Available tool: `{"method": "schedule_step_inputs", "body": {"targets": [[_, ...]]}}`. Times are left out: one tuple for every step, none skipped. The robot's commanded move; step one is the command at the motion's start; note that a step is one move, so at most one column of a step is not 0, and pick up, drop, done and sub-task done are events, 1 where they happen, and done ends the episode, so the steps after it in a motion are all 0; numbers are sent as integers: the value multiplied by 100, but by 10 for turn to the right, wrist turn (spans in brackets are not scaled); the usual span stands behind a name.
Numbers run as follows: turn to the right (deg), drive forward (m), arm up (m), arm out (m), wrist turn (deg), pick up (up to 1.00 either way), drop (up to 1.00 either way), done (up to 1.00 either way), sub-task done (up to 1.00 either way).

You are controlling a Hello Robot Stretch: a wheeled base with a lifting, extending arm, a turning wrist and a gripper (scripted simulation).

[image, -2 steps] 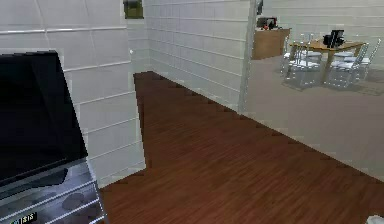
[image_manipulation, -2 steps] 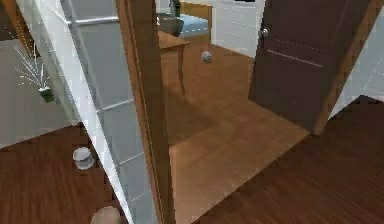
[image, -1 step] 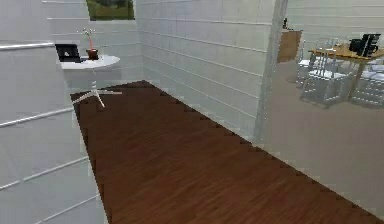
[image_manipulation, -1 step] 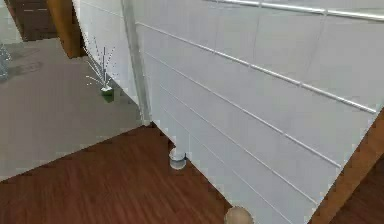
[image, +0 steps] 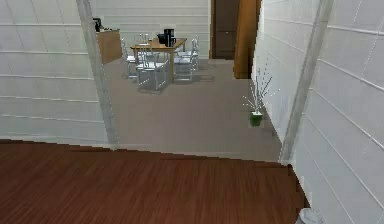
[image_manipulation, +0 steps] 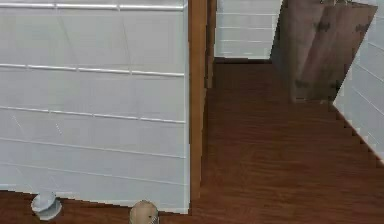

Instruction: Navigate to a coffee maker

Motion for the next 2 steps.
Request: {"method": "schedule_step_inputs", "body": {"targets": [[0,100,0,0,0,0,0,0,0],[0,100,0,0,0,0,0,0,0]]}}
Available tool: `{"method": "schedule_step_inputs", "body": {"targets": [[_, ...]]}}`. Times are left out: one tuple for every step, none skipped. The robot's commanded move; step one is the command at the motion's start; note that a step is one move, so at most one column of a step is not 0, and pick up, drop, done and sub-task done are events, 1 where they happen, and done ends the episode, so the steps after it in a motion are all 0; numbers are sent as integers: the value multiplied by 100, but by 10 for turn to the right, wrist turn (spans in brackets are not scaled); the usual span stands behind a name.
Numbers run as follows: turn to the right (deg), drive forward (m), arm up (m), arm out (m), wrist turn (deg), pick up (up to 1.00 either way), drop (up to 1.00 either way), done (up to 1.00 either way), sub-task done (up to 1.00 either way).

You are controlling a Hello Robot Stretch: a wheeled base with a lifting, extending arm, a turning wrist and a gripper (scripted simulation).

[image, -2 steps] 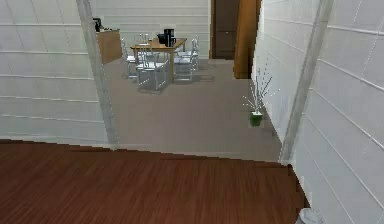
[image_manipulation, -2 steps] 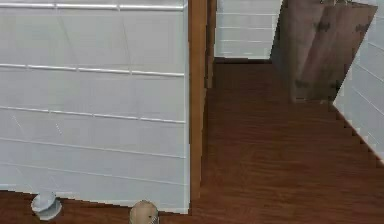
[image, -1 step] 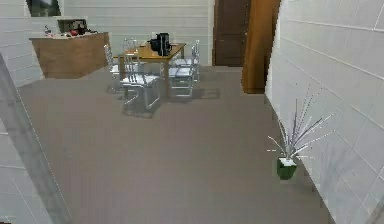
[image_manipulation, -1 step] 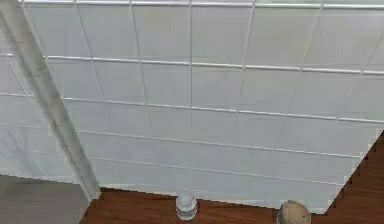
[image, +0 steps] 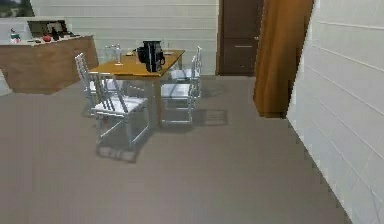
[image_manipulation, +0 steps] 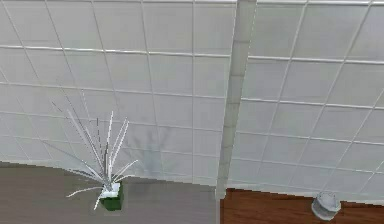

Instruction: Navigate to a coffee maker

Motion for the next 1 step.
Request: {"method": "schedule_step_inputs", "body": {"targets": [[30,0,0,0,0,0,0,0,0]]}}
